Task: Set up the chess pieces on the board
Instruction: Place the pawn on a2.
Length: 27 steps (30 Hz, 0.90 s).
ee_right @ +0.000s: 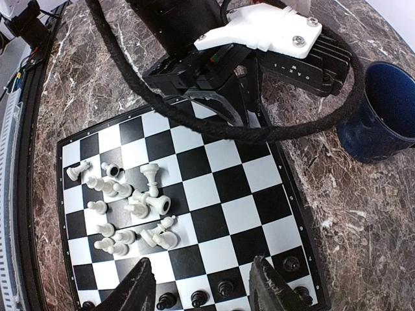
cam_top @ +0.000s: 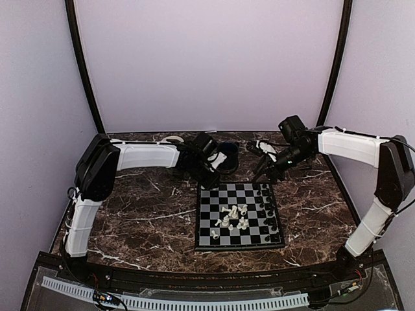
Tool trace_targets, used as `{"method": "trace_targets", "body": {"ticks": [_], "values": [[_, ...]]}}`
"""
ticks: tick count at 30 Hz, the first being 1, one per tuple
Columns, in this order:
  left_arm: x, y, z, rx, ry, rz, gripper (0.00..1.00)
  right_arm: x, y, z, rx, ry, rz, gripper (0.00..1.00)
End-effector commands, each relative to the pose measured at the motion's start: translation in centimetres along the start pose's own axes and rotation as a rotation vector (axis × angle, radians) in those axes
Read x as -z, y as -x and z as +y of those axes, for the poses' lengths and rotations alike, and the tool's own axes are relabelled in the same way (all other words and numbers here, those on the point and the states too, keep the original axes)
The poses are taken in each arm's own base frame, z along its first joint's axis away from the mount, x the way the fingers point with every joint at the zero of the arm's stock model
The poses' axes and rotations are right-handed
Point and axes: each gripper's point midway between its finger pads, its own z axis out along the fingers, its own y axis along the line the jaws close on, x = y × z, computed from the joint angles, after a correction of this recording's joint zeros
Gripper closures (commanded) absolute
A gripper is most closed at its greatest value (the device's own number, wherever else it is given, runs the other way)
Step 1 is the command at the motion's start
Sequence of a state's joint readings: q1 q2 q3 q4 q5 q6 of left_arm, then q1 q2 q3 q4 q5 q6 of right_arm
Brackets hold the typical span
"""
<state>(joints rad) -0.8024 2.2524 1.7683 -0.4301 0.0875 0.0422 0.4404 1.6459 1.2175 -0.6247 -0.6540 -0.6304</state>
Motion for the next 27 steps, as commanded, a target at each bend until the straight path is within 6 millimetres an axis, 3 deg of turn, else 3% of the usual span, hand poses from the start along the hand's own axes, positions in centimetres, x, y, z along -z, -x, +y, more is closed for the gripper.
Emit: {"method": "trace_targets", "body": {"ticks": [1,12,18,23,27], "values": [[0.5,1.7,0.3,-0.016,0.015,-0.049,0.75,-0.5,-0.3,0.1,0.001,0.014,0.007,0.50],[1.9,3.0,-0.3,-0.024,0.004,-0.070,0.72,-0.5,-0.3,0.3,-0.001,0.026,0.006,0.50],[6.2,5.1,-0.6,-0.013,0.017,-0.155,0.61,-0.4,-0.1,0.5,0.001,0.037,0.000,0.50],[10.4,5.7,-0.7,0.013,0.025,-0.253,0.60,-0.2,0.0,0.6,0.006,0.035,-0.001,0.50],[12.8,5.4,-2.7,0.008,-0.068,-0.331,0.61,-0.2,-0.1,0.3,0.005,0.024,0.001,0.50]]}}
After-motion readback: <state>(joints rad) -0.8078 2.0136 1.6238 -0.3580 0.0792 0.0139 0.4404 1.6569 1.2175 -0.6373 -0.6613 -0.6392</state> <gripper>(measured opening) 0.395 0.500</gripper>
